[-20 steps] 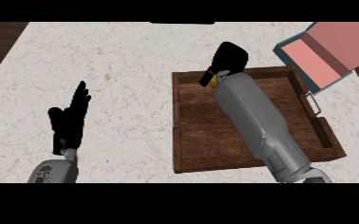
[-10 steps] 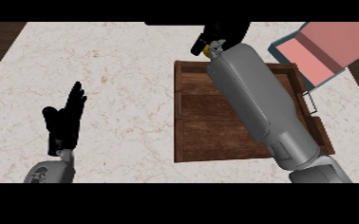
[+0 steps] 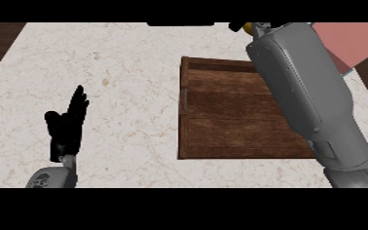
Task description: Pick the lemon from the tray and place it in the cardboard box
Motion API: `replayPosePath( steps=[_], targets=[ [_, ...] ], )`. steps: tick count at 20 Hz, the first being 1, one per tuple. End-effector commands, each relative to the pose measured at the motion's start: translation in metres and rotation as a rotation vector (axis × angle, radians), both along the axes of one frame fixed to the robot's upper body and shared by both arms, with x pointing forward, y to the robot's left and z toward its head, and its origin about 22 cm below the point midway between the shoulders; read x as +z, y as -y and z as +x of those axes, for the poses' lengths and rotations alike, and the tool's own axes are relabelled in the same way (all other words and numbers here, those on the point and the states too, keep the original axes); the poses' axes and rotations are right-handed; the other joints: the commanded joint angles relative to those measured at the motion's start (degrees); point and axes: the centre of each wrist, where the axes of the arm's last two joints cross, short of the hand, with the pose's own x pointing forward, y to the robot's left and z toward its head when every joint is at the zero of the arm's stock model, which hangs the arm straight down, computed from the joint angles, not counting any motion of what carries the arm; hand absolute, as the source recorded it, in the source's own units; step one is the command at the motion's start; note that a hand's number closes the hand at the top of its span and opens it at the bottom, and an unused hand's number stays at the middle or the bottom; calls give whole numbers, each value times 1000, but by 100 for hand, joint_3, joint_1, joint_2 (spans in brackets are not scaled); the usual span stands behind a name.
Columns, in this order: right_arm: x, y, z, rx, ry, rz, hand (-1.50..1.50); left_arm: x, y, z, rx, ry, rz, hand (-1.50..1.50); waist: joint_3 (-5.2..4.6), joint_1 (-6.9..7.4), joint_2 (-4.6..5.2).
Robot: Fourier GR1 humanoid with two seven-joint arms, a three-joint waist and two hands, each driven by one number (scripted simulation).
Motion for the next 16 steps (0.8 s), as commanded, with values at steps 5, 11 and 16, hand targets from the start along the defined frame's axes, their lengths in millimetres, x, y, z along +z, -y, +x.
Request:
replayPosePath(
  steps=[5, 11, 16],
  targets=[
    [14, 78, 9, -145, 75, 10, 150, 4, -9, 4, -13, 7, -1, 0, 1, 63, 42],
    [8, 156, 21, -151, 85, 34, 150, -8, -8, -9, -23, 1, -5, 0, 3, 118, 60],
    [-24, 192, 37, -142, 79, 47, 150, -2, 6, 11, -33, 11, -12, 0, 3, 186, 103]
  ],
)
